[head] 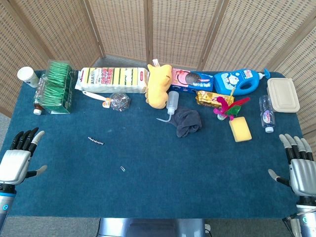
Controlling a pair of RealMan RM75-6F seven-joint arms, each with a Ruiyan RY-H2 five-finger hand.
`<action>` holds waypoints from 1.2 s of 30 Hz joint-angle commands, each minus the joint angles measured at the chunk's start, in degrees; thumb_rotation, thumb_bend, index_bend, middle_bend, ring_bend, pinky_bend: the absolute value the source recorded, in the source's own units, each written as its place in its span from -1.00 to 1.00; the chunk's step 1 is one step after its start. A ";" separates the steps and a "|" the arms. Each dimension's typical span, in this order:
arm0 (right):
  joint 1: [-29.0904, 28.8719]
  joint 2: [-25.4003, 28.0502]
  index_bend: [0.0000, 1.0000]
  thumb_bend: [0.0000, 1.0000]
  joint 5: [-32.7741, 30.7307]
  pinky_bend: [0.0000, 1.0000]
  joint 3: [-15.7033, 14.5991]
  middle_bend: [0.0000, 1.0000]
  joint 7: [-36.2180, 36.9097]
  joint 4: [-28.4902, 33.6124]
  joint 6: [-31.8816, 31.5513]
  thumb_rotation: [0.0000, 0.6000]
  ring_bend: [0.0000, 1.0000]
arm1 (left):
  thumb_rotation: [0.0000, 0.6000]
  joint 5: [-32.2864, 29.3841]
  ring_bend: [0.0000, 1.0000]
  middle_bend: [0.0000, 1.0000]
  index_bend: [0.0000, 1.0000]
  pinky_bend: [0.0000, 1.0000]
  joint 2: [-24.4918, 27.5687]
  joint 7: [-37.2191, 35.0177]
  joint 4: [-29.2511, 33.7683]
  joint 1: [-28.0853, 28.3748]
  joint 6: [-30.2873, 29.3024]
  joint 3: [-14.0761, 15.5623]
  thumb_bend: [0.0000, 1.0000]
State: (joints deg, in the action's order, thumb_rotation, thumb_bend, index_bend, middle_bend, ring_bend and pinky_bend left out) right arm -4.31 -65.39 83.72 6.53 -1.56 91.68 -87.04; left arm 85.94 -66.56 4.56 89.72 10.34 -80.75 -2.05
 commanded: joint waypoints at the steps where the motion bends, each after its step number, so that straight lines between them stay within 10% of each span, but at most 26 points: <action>1: 0.01 0.08 -1.00 -1.00 0.02 -1.00 -0.04 -1.00 0.09 0.13 0.07 1.00 -1.00 | 1.00 -0.27 -1.00 -1.00 -0.98 -1.00 -0.22 0.04 -0.32 0.15 0.48 0.04 -0.54; 17: 0.26 0.65 -1.00 -1.00 0.00 -1.00 -0.24 -1.00 0.18 1.01 0.09 1.00 -1.00 | 1.00 -0.38 -1.00 -1.00 -0.62 -1.00 -6.92 -8.42 -10.54 5.47 6.08 -2.34 -0.44; 36: 0.12 0.76 -1.00 -1.00 -0.50 -1.00 -0.15 -1.00 0.14 1.05 0.69 1.00 -1.00 | 1.00 -6.54 -1.00 -1.00 -0.40 -1.00 -12.58 2.87 -15.98 15.47 19.37 -5.07 -0.17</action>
State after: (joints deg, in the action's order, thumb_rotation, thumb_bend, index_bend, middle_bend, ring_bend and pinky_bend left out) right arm -4.19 -64.64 83.23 6.38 -1.42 92.73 -86.35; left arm 80.26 -78.42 6.47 74.21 25.25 -62.05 -6.80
